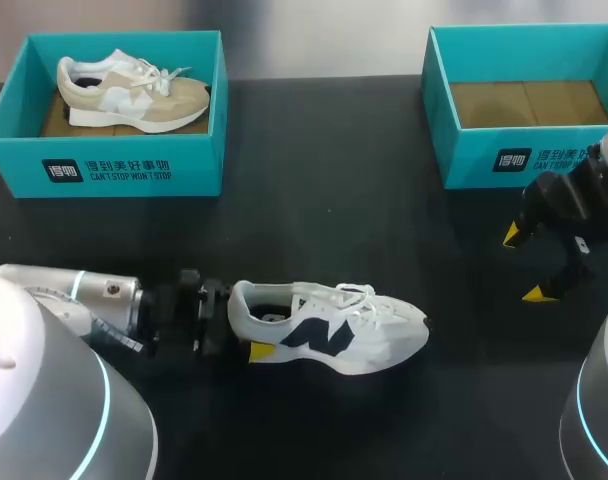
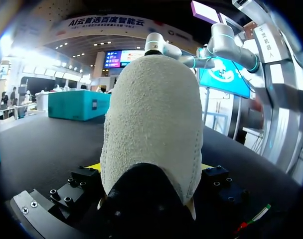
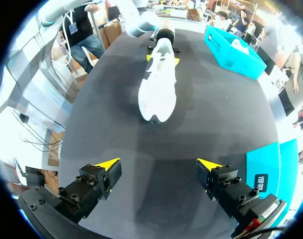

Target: Take the shoe out of the shoebox, open the shoe tongue, remove and reinsert the insole, then place the shoe into the shoebox

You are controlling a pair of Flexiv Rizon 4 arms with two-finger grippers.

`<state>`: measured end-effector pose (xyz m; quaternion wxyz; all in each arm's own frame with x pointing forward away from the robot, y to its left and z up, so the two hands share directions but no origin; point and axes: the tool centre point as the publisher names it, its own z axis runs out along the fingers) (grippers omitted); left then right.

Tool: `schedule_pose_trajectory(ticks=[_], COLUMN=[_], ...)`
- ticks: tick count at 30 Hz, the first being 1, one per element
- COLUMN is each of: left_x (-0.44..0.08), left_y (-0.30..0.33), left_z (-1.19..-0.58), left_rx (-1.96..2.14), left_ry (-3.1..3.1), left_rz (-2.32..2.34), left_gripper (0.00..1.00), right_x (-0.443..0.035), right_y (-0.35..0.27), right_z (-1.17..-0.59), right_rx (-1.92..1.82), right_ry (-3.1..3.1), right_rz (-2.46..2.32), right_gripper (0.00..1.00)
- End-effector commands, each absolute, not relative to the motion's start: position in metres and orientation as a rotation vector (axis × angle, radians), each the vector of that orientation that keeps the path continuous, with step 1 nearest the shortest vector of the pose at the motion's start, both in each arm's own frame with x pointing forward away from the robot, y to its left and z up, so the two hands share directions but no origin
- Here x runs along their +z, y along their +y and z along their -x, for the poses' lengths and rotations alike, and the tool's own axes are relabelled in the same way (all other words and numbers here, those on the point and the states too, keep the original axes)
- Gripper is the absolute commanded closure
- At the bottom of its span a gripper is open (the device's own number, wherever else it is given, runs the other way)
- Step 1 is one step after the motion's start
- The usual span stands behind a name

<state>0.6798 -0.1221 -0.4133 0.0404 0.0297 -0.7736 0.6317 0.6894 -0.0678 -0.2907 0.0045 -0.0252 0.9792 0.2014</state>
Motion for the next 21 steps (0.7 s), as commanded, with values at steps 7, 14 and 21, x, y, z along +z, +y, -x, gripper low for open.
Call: schedule_pose_trajectory(ticks=[7,14,21], left_x=[-0.4138,-0.4138,-0.4138], left_y=[-0.1227,-0.1227,-0.1227], left_z=[-0.6893,-0.6893,-0.6893], left_rx=[1.911,1.911,1.911], left_ry=[-2.343,-2.343,-2.343], left_rz=[-0.038,-0.038,-0.038], left_gripper=[1.00,1.00,1.00], right_x=[-0.2906,-0.2906,-0.2906], right_y=[-0.0671,-0.0671,-0.0671], right_z=[-0.6891,-0.6891,-0.6891], right_rx=[0.626,0.626,0.626], right_ry=[3.069,3.069,3.069], right_rz=[0.078,0.078,0.078], right_gripper=[0.00,0.00,0.00])
